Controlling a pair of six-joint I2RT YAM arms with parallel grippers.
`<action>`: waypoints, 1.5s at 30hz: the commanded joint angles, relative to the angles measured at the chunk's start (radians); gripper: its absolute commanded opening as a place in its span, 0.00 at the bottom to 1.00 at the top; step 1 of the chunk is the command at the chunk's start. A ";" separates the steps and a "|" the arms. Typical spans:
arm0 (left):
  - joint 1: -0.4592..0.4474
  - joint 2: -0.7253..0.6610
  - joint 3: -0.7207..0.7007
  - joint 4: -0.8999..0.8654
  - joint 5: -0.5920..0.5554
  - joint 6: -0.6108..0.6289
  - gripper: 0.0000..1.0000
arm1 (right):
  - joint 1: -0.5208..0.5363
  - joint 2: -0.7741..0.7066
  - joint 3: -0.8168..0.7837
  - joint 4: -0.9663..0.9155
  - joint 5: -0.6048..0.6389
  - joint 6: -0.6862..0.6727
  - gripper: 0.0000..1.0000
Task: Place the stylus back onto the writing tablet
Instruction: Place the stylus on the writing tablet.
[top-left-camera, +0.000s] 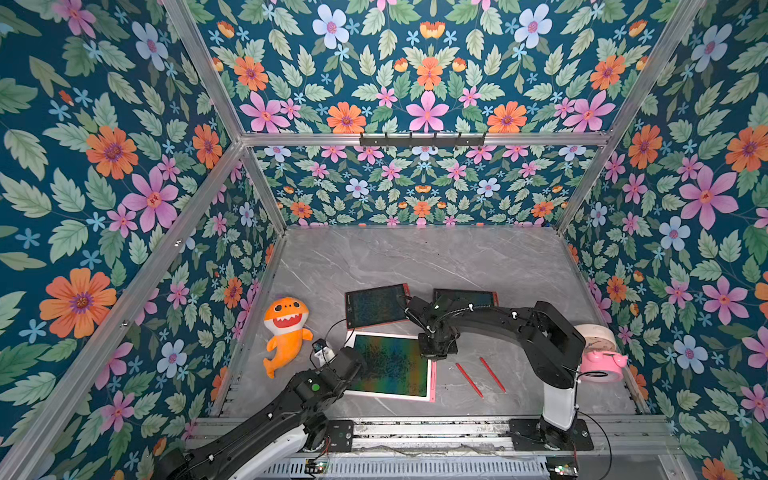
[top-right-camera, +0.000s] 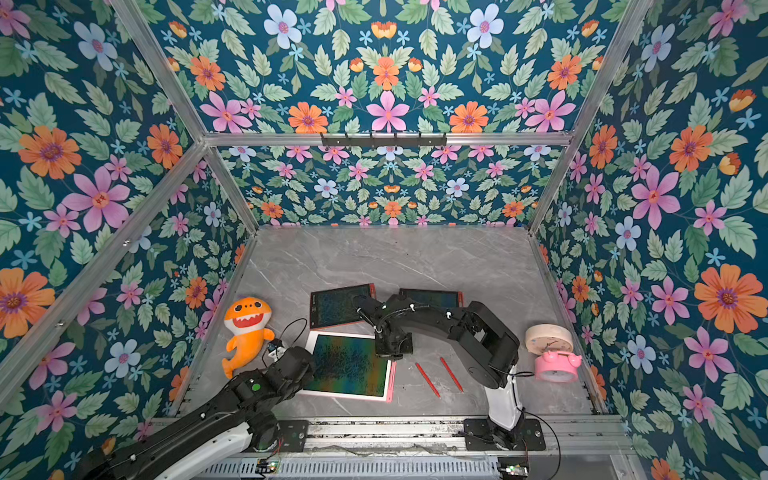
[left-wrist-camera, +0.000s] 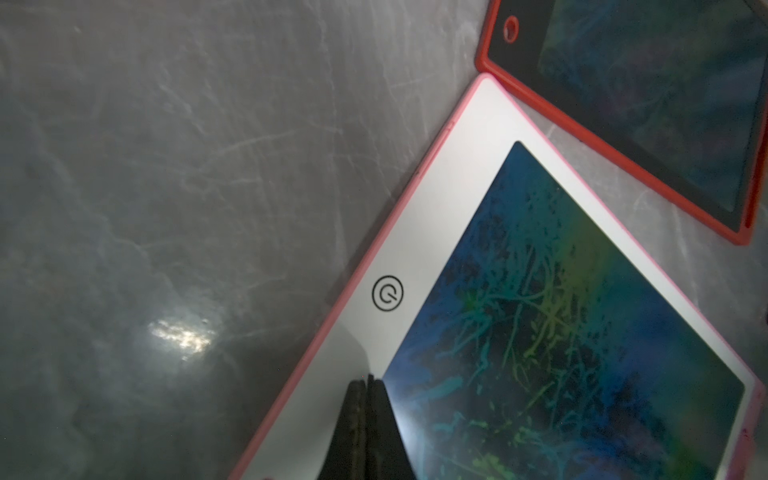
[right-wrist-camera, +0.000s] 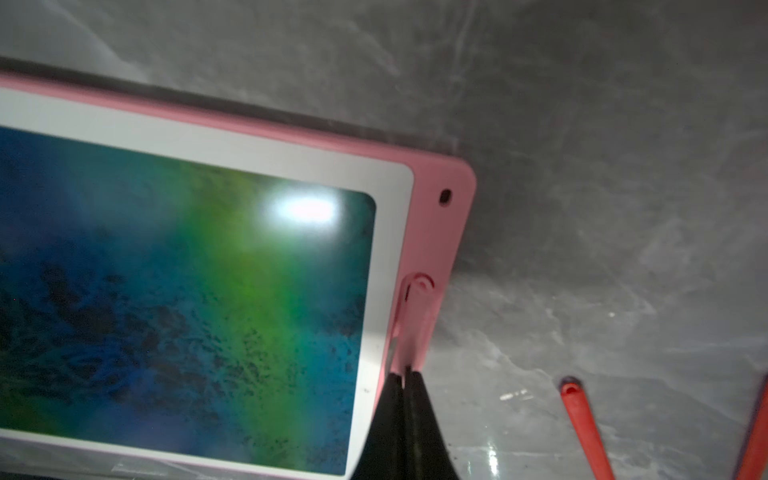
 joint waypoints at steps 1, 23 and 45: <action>0.000 0.002 0.000 -0.021 -0.011 0.008 0.00 | 0.001 0.012 -0.001 -0.003 0.001 -0.002 0.05; 0.001 -0.024 0.025 -0.056 -0.032 0.010 0.00 | 0.000 0.051 -0.135 0.118 -0.003 0.022 0.00; 0.000 -0.049 0.050 -0.084 -0.062 0.029 0.00 | 0.007 -0.329 -0.104 0.029 0.033 -0.032 0.07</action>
